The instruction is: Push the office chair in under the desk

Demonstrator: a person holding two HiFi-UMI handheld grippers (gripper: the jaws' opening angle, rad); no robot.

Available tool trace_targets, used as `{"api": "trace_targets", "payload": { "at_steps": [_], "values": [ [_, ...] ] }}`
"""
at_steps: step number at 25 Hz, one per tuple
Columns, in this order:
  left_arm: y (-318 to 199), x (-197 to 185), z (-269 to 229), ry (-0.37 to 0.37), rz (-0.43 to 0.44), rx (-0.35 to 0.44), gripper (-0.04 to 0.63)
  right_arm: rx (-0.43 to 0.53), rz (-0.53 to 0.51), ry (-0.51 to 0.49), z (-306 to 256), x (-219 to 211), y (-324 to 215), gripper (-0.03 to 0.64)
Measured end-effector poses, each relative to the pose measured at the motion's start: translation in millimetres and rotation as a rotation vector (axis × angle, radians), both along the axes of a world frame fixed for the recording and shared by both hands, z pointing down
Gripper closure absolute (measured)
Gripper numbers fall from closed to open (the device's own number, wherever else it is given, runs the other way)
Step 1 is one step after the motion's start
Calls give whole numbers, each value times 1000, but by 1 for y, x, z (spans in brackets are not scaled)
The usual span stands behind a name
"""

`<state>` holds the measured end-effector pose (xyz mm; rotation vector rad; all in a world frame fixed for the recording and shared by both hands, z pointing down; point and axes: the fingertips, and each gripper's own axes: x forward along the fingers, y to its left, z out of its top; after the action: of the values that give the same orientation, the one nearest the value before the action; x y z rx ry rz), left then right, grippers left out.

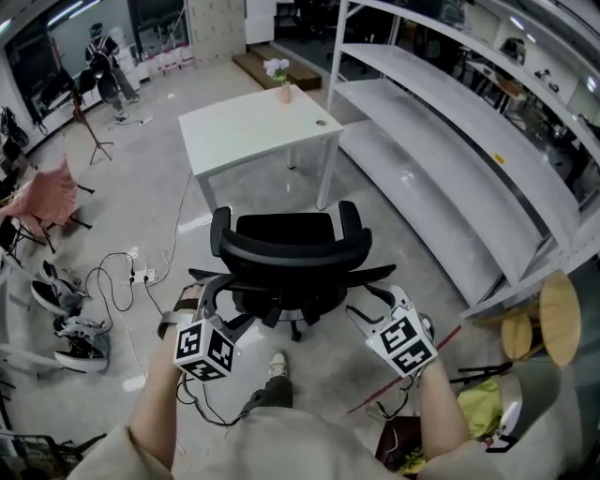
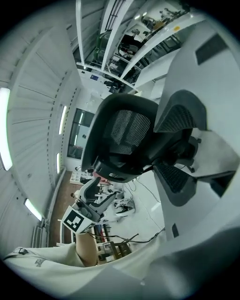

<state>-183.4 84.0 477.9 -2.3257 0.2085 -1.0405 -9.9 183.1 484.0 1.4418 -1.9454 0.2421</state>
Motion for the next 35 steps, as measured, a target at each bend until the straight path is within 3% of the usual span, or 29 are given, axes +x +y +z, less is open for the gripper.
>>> {"api": "trace_targets", "payload": {
  "at_steps": [6,10,14,16,25,35],
  "values": [
    [-34,-6,48,-188,41,-20,313,-96,-23,100,33,16,-31,377],
    [-48,-9,61,-181,14,-66,331,-157,-27,121,49,22,-41,394],
    [-68,-11,74,-241,-18,-15,353,-189,-56,214,60,33,-50,401],
    [-73,-8,74,-238,-13,-2,391,-215,-81,228,65,33,-53,394],
    [-82,-4,69,-205,6,-68,380,-253,-120,182,64,37,-61,396],
    [-108,15,71,-208,19,-74,382,-223,-82,170,65,53,-83,394]
  ]
}}
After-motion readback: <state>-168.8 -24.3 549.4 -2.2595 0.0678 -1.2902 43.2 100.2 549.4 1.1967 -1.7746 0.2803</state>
